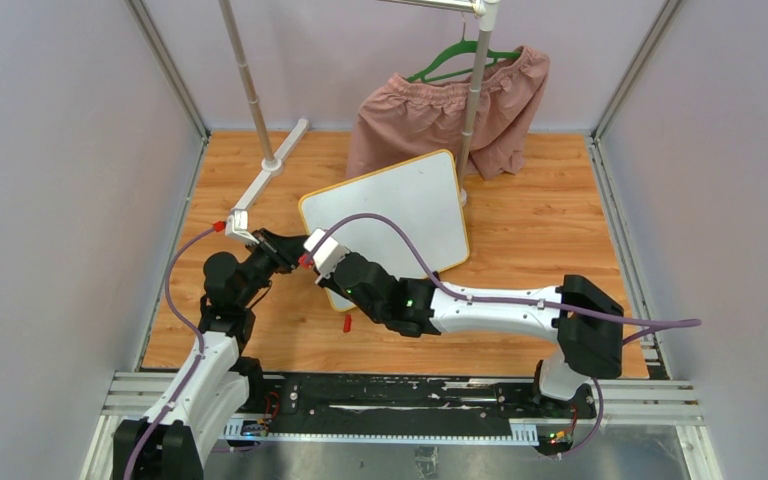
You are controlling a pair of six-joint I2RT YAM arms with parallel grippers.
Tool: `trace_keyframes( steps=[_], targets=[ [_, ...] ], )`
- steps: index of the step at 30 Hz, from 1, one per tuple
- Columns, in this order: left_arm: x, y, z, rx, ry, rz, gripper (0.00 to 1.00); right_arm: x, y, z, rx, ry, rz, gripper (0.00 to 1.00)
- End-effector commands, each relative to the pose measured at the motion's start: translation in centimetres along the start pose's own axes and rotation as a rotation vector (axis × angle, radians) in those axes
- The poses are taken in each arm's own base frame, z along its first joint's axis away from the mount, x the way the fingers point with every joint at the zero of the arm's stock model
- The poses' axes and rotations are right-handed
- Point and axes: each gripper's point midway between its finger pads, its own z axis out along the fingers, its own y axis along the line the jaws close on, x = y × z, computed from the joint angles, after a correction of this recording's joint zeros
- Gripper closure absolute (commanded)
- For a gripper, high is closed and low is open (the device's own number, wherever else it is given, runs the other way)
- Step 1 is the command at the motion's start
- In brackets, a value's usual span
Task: Write a sentence on the whiteboard
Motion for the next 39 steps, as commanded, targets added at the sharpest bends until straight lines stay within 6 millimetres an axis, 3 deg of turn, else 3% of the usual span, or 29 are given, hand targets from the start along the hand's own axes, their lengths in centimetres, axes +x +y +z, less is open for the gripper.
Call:
trace_keyframes(
  steps=[1, 11, 39],
  targets=[
    [-0.1, -0.4, -0.2, 0.024, -0.012, 0.009, 1.0, -1.2, -1.0, -1.3, 0.035, -0.04, 0.012, 1.0],
    [-0.2, -0.3, -0.2, 0.021, -0.013, 0.01, 1.0, 1.0, -2.8, -2.3, 0.081, 0.001, 0.018, 1.0],
    [-0.1, -0.5, -0.2, 0.027, -0.011, 0.007, 1.0, 0.5, -1.8, -0.8, 0.058, -0.004, 0.026, 1.0]
  ],
)
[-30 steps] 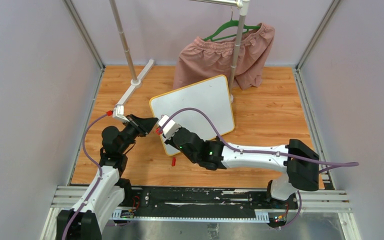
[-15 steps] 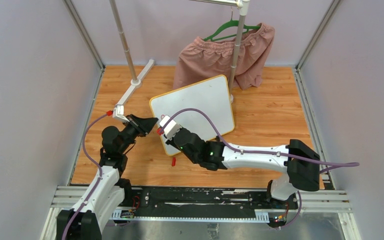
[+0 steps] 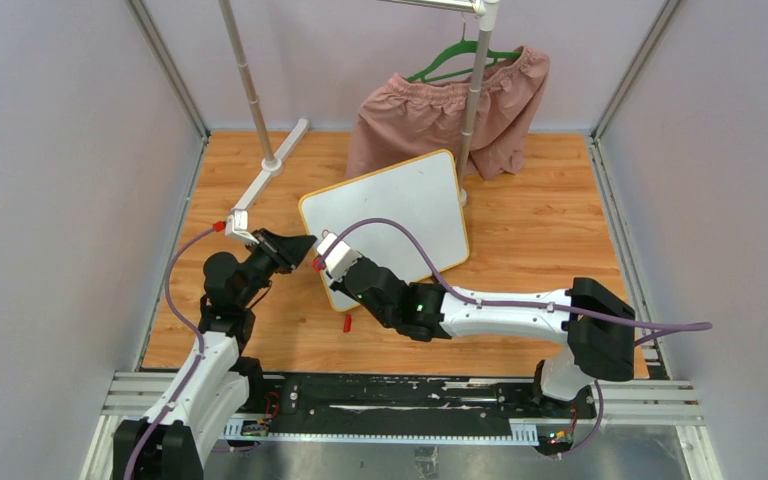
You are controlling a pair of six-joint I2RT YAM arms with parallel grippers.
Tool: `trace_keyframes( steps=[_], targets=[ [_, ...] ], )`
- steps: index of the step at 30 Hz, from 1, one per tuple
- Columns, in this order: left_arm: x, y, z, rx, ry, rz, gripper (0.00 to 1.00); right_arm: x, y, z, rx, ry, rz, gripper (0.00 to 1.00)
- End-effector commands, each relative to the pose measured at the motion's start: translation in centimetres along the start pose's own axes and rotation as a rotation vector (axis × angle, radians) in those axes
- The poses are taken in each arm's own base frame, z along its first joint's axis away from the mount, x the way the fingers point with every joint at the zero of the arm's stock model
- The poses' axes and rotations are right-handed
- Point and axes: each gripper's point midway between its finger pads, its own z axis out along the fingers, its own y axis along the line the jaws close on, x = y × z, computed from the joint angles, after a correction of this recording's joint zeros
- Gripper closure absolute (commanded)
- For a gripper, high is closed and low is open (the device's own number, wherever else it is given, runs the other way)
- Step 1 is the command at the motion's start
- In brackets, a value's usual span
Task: Write a sentence on the whiteboard
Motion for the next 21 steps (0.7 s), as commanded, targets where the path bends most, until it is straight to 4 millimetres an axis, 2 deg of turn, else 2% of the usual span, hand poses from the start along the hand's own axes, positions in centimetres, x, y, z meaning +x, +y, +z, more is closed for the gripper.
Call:
trace_keyframes(
  steps=[1, 11, 21],
  targets=[
    [-0.13, -0.45, -0.24, 0.026, -0.012, 0.007, 1.0, -1.64, -0.53, 0.59, 0.016, -0.034, 0.04, 1.0],
    [-0.09, -0.38, -0.26, 0.023, -0.012, 0.007, 1.0, -2.19, -0.54, 0.6, 0.015, -0.048, 0.048, 1.0],
    [-0.13, -0.43, -0.24, 0.025, -0.013, 0.007, 1.0, -1.63, -0.27, 0.95, 0.013, -0.033, 0.042, 1.0]
  ],
)
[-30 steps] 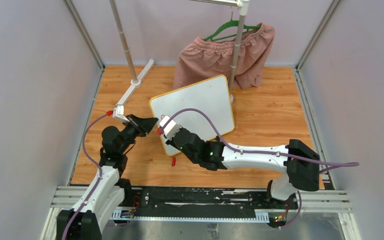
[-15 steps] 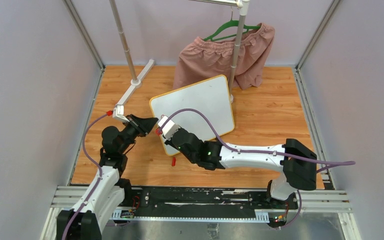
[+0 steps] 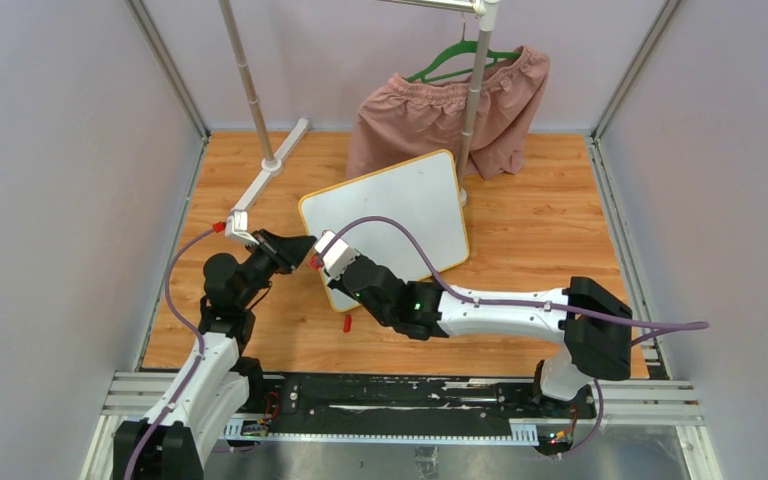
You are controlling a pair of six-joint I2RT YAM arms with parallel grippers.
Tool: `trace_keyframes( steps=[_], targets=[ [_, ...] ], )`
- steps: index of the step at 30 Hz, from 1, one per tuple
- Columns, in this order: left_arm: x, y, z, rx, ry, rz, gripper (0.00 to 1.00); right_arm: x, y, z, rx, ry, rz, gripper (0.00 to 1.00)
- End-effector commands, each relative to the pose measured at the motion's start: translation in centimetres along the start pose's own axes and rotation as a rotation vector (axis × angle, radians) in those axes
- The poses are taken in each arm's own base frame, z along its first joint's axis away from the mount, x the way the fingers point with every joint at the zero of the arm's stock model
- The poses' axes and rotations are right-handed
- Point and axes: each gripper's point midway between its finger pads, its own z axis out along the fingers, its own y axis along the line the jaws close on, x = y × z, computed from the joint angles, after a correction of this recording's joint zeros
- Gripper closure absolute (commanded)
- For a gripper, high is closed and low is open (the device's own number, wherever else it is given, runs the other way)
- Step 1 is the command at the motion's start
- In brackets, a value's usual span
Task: Write a sentence on the whiteboard
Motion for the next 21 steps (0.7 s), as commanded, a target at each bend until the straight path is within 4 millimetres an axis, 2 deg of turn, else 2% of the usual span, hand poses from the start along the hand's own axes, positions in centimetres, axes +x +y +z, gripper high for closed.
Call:
trace_keyframes(
  steps=[1, 21],
  targets=[
    [-0.2, -0.46, -0.16, 0.023, -0.011, 0.006, 1.0, -1.26, -0.22, 0.56, 0.009, -0.027, 0.035, 1.0],
    [-0.28, -0.66, -0.25, 0.03, -0.014, 0.007, 1.0, -0.92, 0.57, 1.25, -0.017, -0.011, 0.045, 1.0]
  ],
)
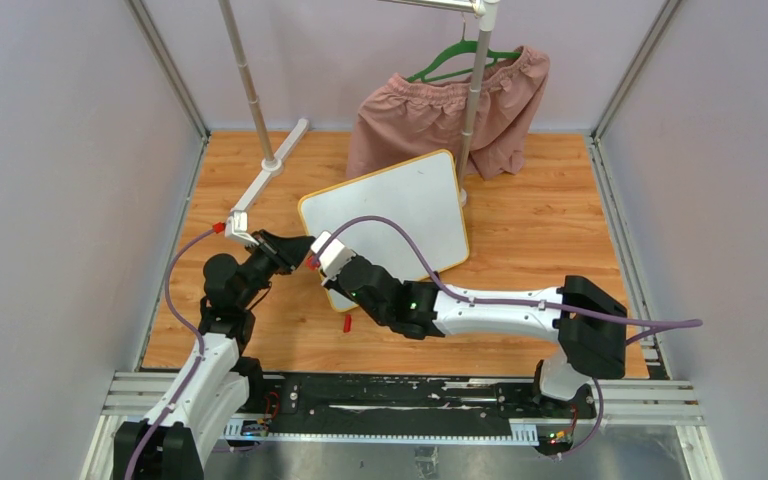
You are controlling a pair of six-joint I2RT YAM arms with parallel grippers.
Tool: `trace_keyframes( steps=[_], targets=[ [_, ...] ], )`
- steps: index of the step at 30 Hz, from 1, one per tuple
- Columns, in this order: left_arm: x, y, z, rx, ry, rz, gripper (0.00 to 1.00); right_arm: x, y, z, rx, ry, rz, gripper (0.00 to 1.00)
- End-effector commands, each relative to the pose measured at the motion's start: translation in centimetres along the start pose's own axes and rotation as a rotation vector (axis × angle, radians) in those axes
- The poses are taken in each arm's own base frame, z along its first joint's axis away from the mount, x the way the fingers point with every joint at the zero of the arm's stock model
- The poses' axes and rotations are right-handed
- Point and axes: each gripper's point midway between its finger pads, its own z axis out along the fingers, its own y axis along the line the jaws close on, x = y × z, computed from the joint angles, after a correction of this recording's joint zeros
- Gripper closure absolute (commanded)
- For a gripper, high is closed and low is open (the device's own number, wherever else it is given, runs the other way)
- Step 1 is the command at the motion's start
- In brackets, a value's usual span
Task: Write a sentence on the whiteboard
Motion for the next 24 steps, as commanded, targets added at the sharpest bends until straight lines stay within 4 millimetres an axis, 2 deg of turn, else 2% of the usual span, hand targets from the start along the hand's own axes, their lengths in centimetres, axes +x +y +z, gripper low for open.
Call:
trace_keyframes(
  steps=[1, 9, 17, 22, 24],
  targets=[
    [-0.3, -0.7, -0.2, 0.032, -0.013, 0.007, 1.0, -1.0, 0.1, 0.7, -0.002, -0.015, 0.04, 1.0],
    [-0.2, -0.7, -0.2, 0.03, -0.01, 0.005, 1.0, -1.1, 0.6, 0.9, -0.022, -0.015, 0.054, 1.0],
    [-0.2, -0.5, -0.2, 0.025, -0.011, 0.007, 1.0, -2.4, 0.2, 0.7, -0.015, -0.039, 0.062, 1.0],
    [-0.2, -0.4, -0.2, 0.02, -0.01, 0.006, 1.0, -3.7, -2.6, -1.5, 0.044, -0.085, 0.063, 1.0],
    [-0.2, -0.4, -0.2, 0.022, -0.01, 0.007, 1.0, -3.6, -3.9, -2.2, 0.068, -0.087, 0.06, 1.0]
  ],
)
